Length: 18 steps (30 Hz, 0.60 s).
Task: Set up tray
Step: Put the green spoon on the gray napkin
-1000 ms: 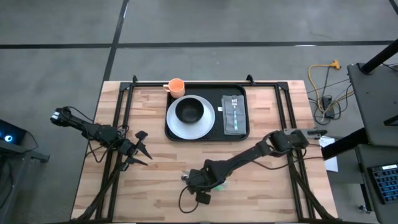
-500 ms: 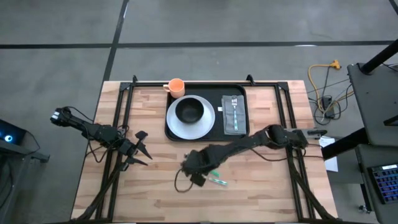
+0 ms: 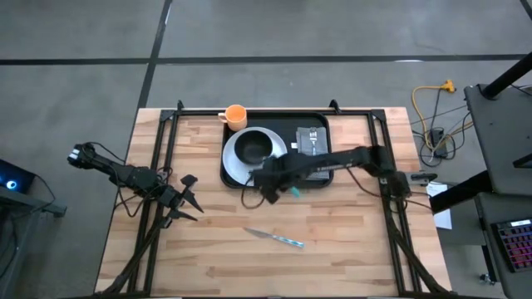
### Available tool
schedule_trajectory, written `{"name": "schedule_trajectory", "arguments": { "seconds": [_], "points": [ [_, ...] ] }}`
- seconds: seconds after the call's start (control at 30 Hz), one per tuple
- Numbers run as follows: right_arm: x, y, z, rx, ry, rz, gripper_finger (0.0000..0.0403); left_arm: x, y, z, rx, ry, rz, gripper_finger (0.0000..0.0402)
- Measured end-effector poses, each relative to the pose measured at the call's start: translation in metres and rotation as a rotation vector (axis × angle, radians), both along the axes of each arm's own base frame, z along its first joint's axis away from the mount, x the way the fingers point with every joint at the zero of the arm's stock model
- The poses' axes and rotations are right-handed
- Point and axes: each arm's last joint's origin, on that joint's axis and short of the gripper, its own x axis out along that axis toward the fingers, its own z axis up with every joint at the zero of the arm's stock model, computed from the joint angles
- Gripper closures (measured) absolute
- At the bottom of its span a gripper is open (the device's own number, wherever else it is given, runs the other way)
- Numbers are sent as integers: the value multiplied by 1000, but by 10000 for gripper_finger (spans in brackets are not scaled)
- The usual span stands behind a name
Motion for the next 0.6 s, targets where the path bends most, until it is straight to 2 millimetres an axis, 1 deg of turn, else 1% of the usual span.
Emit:
{"name": "schedule_trajectory", "arguments": {
  "seconds": [0.1, 0.2, 0.33, 0.43, 0.53, 0.6],
  "points": [
    [-10, -26, -3, 1, 20, -83, 365, 0, 0, 0, 0, 0, 0, 279],
    [-23, -51, -14, 13, 45, -166, 365, 0, 0, 0, 0, 0, 0, 279],
    [-40, -78, -20, 30, -23, -257, 365, 0, 0, 0, 0, 0, 0, 279],
    [-53, -94, -26, 30, -98, -333, 365, 0, 0, 0, 0, 0, 0, 279],
    [-65, -104, -33, 34, -155, -410, 365, 0, 0, 0, 0, 0, 0, 279],
    [-72, -109, -41, 46, -157, -459, 365, 0, 0, 0, 0, 0, 0, 279]
  ]
}}
